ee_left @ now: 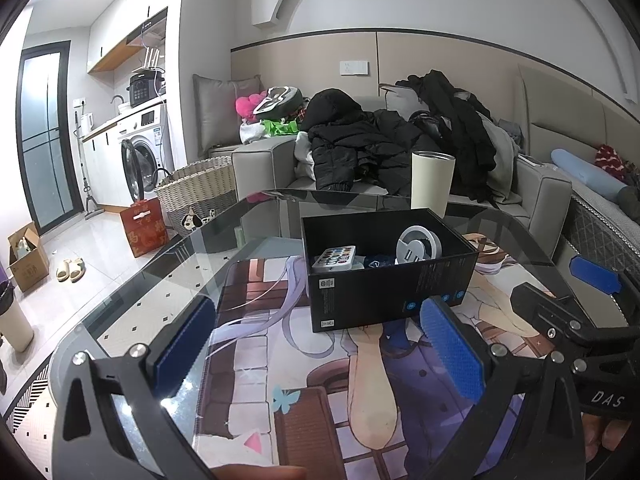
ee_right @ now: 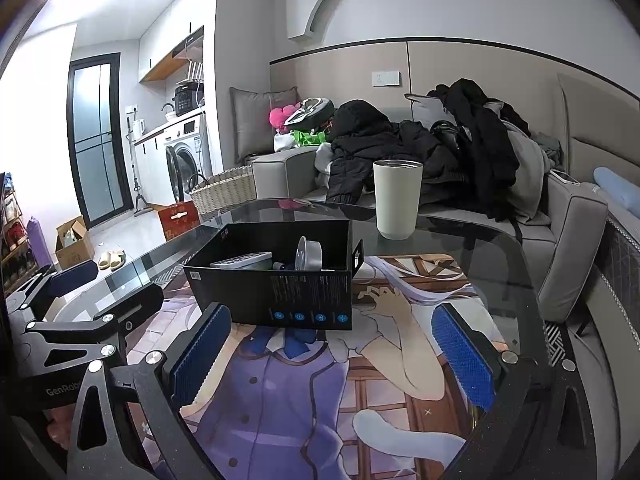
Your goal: Organize rigid objects
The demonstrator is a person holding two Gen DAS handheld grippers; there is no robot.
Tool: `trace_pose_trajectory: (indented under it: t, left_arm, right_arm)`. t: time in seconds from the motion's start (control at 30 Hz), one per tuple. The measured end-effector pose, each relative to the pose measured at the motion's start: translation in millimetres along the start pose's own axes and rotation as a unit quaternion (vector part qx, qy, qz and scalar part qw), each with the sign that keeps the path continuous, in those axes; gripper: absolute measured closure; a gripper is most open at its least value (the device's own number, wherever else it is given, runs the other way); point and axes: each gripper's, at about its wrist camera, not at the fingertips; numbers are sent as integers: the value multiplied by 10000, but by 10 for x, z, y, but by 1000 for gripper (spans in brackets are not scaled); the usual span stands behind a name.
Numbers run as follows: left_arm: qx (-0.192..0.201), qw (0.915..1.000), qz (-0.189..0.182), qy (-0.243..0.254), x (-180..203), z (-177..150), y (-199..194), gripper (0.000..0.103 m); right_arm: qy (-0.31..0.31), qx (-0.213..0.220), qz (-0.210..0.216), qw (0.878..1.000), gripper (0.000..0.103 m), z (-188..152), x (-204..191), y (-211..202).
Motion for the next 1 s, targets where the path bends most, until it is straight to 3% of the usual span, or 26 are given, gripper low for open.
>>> trace_pose_trajectory:
  t: [1.0]
  left_arm:
    - [23, 9999, 56, -94, -46, 77, -40, 0]
  right_arm:
    - [54, -23, -23, 10000, 1, 50, -21, -35]
Point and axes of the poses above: each gripper's, at about its wrist camera, not at the fingertips, and y roughly the way its jaws point, x to its right, z to its top, and after that the axes turned 10 degrees about y, right-handed
